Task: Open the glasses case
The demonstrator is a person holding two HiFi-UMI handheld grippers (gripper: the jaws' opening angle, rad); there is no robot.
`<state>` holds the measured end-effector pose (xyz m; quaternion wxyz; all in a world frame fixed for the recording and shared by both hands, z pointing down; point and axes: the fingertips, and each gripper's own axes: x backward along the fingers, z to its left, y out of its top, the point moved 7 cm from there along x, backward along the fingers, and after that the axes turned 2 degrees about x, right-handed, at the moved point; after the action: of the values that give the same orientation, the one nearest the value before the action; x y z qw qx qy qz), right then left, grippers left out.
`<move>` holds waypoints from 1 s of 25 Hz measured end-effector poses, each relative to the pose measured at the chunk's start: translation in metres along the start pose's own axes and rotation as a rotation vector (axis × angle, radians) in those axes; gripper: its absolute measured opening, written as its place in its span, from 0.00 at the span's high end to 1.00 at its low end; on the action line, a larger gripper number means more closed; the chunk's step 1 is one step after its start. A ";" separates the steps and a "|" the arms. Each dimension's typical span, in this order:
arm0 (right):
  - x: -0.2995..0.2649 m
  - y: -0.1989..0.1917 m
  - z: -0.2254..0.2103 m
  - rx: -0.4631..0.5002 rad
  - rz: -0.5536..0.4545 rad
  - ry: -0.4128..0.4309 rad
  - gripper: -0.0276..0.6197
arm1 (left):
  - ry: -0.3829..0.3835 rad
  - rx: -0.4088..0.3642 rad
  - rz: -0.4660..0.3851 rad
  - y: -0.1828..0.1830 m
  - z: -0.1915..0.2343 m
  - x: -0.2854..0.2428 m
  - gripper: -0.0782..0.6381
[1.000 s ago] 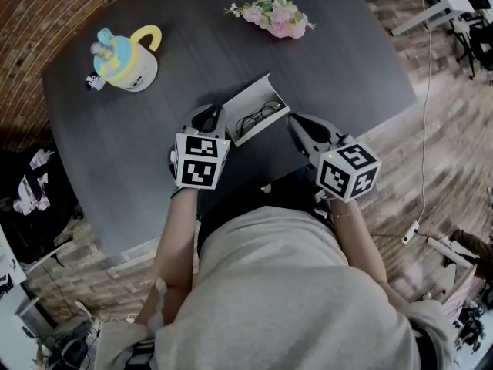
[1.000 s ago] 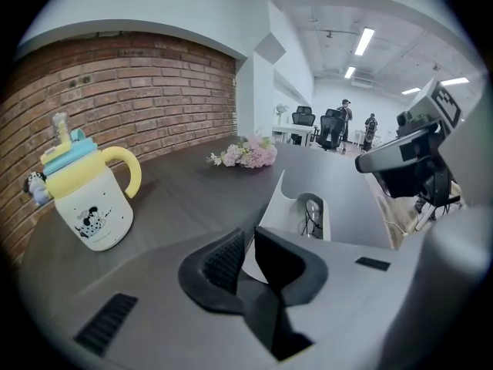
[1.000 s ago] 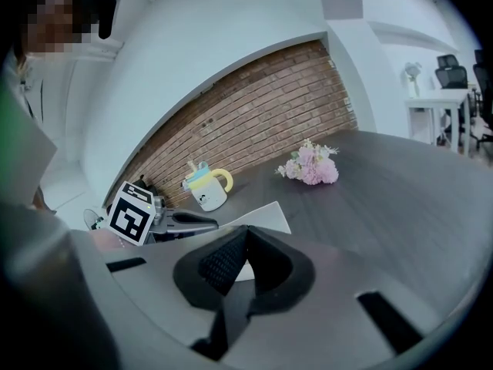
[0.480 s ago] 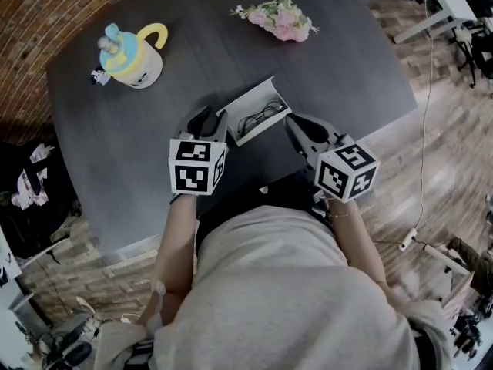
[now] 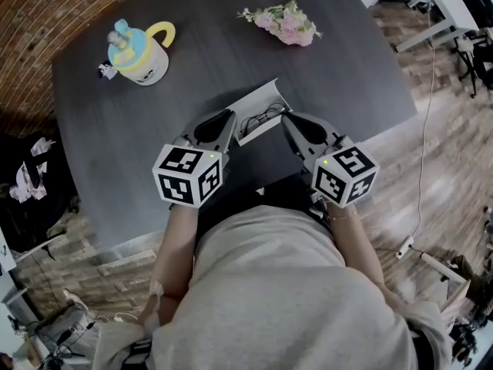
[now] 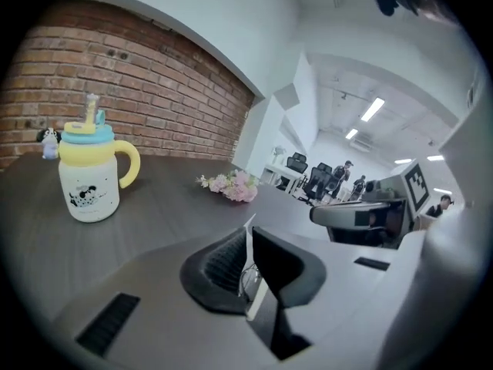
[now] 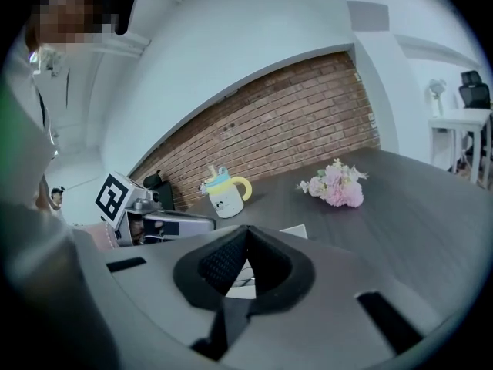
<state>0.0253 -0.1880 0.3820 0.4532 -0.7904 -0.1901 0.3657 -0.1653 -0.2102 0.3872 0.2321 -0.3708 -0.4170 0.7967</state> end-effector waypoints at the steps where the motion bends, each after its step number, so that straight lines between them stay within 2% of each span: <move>1: 0.000 0.001 0.003 0.009 -0.001 0.007 0.95 | -0.020 0.015 -0.004 0.000 -0.003 0.002 0.84; 5: -0.001 0.003 0.011 0.011 -0.037 0.055 0.95 | -0.048 0.044 -0.002 -0.001 -0.015 0.005 0.85; 10: 0.001 0.006 0.017 -0.003 -0.047 0.100 0.94 | -0.066 0.004 0.012 -0.005 -0.036 0.005 0.85; 25: -0.004 -0.004 0.022 0.028 0.060 0.127 0.95 | -0.045 0.008 0.066 -0.017 -0.040 0.001 0.85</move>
<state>0.0057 -0.1759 0.3799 0.4643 -0.8110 -0.1322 0.3307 -0.1333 -0.1806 0.3855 0.1977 -0.3652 -0.4067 0.8137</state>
